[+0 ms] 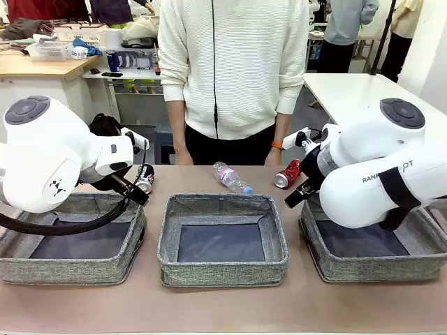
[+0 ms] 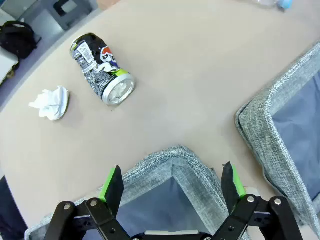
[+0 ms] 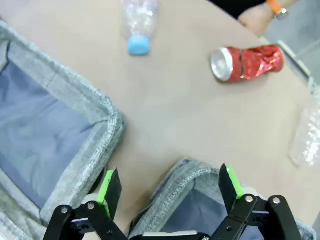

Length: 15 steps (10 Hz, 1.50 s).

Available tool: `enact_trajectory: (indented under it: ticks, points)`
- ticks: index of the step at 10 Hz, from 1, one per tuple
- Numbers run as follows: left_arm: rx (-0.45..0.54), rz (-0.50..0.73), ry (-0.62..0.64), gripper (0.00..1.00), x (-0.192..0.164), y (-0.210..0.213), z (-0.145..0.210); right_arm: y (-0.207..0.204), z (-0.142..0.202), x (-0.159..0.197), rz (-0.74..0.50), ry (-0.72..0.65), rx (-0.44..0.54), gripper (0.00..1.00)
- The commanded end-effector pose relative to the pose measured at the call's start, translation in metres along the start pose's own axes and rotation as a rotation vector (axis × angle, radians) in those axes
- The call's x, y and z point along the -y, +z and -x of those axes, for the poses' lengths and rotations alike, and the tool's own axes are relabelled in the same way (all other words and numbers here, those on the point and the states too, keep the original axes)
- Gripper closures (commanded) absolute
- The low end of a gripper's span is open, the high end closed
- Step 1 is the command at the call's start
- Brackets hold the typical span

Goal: Sort the waste into the appropriate baskets.
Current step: Pick up the waste item pointed out by the person.

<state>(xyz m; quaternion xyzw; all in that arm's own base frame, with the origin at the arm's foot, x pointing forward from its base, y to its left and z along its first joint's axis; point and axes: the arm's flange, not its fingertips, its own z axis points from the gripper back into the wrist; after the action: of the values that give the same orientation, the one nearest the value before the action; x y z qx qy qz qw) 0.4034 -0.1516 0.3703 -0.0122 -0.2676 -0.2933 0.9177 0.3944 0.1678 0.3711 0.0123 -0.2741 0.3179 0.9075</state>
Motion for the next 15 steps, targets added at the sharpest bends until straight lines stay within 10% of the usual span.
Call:
enact_trajectory:
  ticks: [1,11,14,15]
  points:
    - [0.000,0.000,0.000,0.00,0.000,0.000,0.000,0.000,0.000,0.000,0.000,0.000,0.000,0.00]
    - [0.000,0.000,0.000,0.00,0.000,0.000,0.000,0.000,0.000,0.000,0.000,0.001,0.000,0.00]
    - [-0.046,0.049,-0.057,0.00,0.007,0.103,0.005,0.136,0.017,-0.003,0.012,0.174,0.079,0.00]
    - [0.122,0.098,-0.138,0.00,0.018,0.150,0.021,0.173,0.037,-0.005,0.037,0.200,0.155,0.00]
